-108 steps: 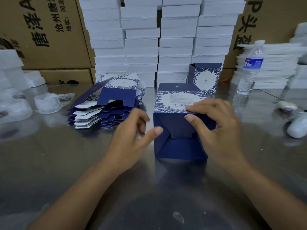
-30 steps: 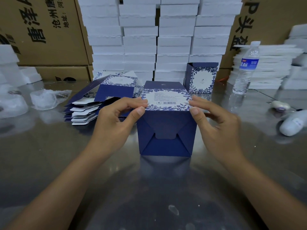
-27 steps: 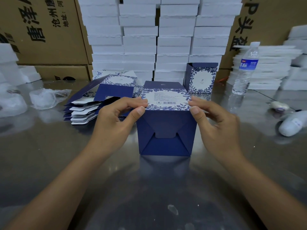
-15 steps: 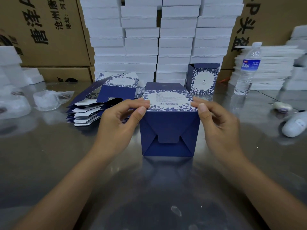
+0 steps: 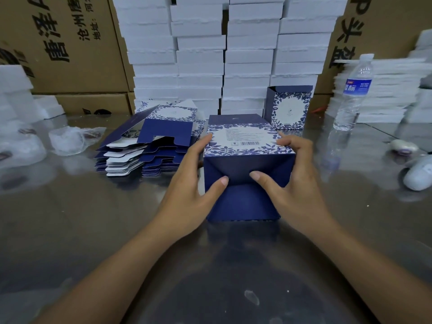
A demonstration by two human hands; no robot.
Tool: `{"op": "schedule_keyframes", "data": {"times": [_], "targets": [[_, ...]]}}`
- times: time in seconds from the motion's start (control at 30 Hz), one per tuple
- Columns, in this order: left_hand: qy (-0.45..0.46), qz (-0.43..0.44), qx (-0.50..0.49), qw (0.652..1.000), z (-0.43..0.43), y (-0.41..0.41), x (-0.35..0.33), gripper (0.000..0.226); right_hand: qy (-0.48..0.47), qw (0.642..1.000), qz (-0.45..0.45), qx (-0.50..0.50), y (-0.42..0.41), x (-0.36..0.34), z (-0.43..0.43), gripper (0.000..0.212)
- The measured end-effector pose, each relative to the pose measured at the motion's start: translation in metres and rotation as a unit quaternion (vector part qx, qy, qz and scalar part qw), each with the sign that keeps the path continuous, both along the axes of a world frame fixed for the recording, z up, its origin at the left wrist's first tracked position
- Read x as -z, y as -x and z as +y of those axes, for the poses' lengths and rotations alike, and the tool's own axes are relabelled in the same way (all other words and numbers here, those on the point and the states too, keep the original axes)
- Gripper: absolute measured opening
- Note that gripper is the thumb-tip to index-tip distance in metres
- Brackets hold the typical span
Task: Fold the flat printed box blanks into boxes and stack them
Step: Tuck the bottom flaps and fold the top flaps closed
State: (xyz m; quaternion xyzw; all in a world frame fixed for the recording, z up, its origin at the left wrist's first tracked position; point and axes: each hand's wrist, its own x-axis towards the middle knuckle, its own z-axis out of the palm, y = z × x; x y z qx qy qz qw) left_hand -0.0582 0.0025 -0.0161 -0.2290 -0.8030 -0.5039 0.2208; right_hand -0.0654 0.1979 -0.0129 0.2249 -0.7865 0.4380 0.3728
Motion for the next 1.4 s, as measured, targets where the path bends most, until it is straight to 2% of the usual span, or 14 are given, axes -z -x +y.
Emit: {"op": "schedule_keyframes", "data": {"times": [0.23,0.33,0.4,0.57,0.63,0.73,0.83,0.97,1.03,1.1,1.23,1.3,1.4], "targets": [[-0.004,0.012,-0.028,1.000,0.002,-0.003,-0.003,0.067,0.018,1.000,0.003,0.010,-0.002,-0.001,-0.003,0.054],[-0.034,-0.022,0.001,0.999,0.002,-0.006,-0.007,0.069,0.029,0.999,-0.022,-0.021,-0.004,-0.004,-0.004,0.056],[-0.068,-0.046,0.014,0.996,0.002,-0.008,-0.010,0.062,0.048,0.996,-0.049,-0.059,-0.006,-0.005,-0.005,0.057],[-0.171,-0.107,0.006,0.979,-0.002,-0.008,-0.014,0.047,0.192,0.967,-0.093,-0.142,-0.003,-0.008,-0.009,0.023],[-0.219,-0.123,0.011,0.968,-0.005,-0.004,-0.015,0.040,0.248,0.949,-0.123,-0.149,0.003,-0.006,-0.007,0.006],[-0.275,-0.137,0.034,0.951,-0.010,0.003,-0.015,0.037,0.261,0.948,-0.149,-0.103,0.010,-0.003,-0.004,0.018],[-0.328,-0.143,0.022,0.934,-0.009,0.008,-0.013,0.031,0.262,0.936,-0.231,-0.050,0.012,0.000,-0.002,0.020],[-0.484,-0.228,0.065,0.843,-0.006,0.011,-0.015,0.036,0.259,0.898,-0.354,-0.015,0.010,-0.002,0.002,0.053],[-0.520,-0.279,0.066,0.804,-0.006,0.011,-0.016,0.040,0.266,0.880,-0.391,-0.039,0.008,-0.006,0.002,0.046],[-0.531,-0.315,0.077,0.783,-0.006,0.011,-0.016,0.045,0.295,0.862,-0.404,-0.082,0.006,-0.011,0.000,0.037],[-0.533,-0.346,0.091,0.767,-0.005,0.009,-0.017,0.046,0.361,0.826,-0.398,-0.171,0.002,-0.019,0.000,0.035],[-0.528,-0.355,0.102,0.765,-0.005,0.008,-0.017,0.047,0.375,0.822,-0.384,-0.188,0.000,-0.023,0.001,0.030],[-0.511,-0.336,0.089,0.786,-0.005,0.008,-0.019,0.046,0.408,0.818,-0.342,-0.219,-0.003,-0.029,0.004,0.023]]}}
